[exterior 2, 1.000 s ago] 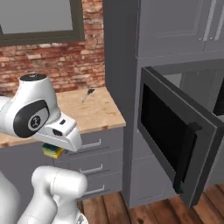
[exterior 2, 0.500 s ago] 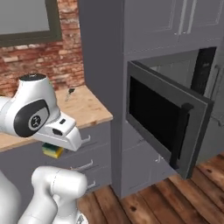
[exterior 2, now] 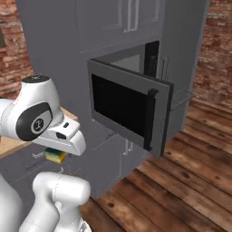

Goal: Place the sponge inside the microwave to prepare for sanitizing.

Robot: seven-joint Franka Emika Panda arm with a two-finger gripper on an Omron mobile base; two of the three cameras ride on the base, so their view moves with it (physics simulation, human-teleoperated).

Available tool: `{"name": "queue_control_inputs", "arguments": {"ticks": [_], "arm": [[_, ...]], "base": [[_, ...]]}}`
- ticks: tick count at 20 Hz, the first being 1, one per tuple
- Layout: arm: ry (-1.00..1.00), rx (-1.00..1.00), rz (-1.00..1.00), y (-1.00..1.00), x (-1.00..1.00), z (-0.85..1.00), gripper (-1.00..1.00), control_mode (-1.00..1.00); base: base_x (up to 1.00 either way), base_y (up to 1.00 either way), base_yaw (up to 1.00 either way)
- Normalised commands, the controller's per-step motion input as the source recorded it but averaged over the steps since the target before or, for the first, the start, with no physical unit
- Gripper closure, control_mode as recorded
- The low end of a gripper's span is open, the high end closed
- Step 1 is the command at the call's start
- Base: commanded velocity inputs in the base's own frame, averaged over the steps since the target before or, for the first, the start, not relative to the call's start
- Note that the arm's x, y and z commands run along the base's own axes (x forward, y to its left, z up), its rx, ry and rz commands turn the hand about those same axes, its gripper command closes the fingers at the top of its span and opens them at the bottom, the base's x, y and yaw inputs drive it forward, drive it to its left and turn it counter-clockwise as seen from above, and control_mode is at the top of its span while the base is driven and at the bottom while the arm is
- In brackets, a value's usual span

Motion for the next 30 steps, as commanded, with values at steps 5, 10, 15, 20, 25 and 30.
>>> {"name": "queue_control_inputs", "arguments": {"ticks": [5,10,15,20,25,30], "arm": [[0.00,0.00,0.00,0.00,0.00,0.00,1.00,1.00],[0.00,0.00,0.00,0.00,0.00,0.00,1.00,1.00],[0.00,0.00,0.00,0.00,0.00,0.00,1.00,1.00],[0.00,0.00,0.00,0.00,0.00,0.00,1.00,1.00],[0.00,0.00,0.00,0.00,0.00,0.00,1.00,1.00],[0.00,0.00,0.00,0.00,0.00,0.00,1.00,1.00]], "base": [[-0.54,-0.09,-0.53],[-0.30,-0.39,-0.56],[-0.19,-0.47,-0.52],[0.05,-0.42,-0.20],[0.12,-0.31,0.09],[0.49,-0.69,0.19]]}}
